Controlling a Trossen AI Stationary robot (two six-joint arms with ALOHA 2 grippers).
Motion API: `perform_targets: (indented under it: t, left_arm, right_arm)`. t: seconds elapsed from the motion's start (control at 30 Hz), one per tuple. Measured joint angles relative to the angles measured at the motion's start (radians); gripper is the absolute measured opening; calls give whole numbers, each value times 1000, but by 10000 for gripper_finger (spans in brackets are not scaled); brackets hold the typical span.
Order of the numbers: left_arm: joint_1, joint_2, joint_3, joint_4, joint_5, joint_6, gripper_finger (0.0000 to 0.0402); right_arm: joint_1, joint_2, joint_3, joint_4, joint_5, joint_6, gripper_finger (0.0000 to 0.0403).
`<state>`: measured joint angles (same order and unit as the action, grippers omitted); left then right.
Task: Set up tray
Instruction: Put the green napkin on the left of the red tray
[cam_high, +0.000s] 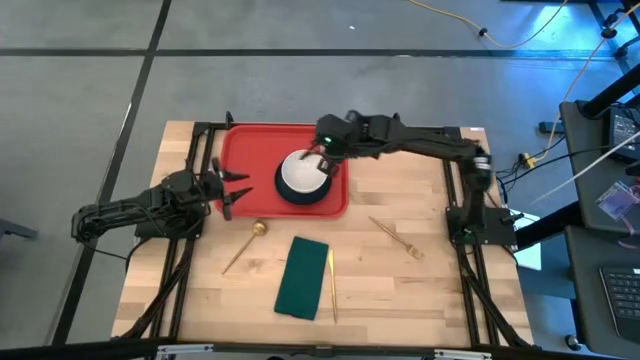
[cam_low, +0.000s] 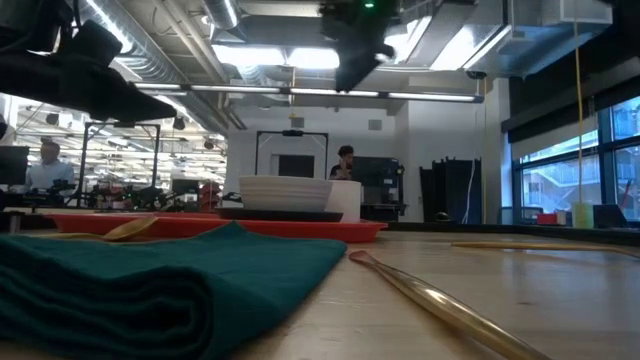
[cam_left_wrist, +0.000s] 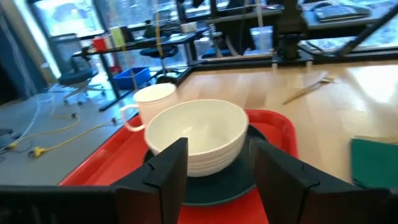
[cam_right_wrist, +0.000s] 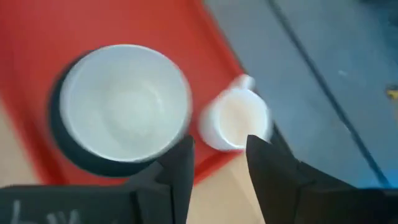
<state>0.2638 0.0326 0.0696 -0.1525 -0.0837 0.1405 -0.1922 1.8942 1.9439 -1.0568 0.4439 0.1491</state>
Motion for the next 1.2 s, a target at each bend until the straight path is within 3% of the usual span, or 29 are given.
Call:
perform_targets:
  t: [0.27,0.5,0.77,0.97,1.1,1.2]
  left_arm:
    - [-36,36,0,113,52,8,173]
    - [-180,210,5,293,32,117,173]
    - [-350,556,166,301,-213,106,173]
    - [-383,818,337,259,-48,-9,173]
    - [-400,980,411,254,-25,-50,173]
    - [-399,1086,434,250,-3,-172,173]
  right_arm:
    - [71,-365,-506,414,16,83,147]
    - [93,-525,-779,649,-2,152,147]
    - [92,-549,-902,675,-2,266,147]
    - [92,-549,-931,679,-91,293,147]
    - [108,-549,-950,684,-134,293,147]
    - [126,-549,-952,661,-134,293,147]
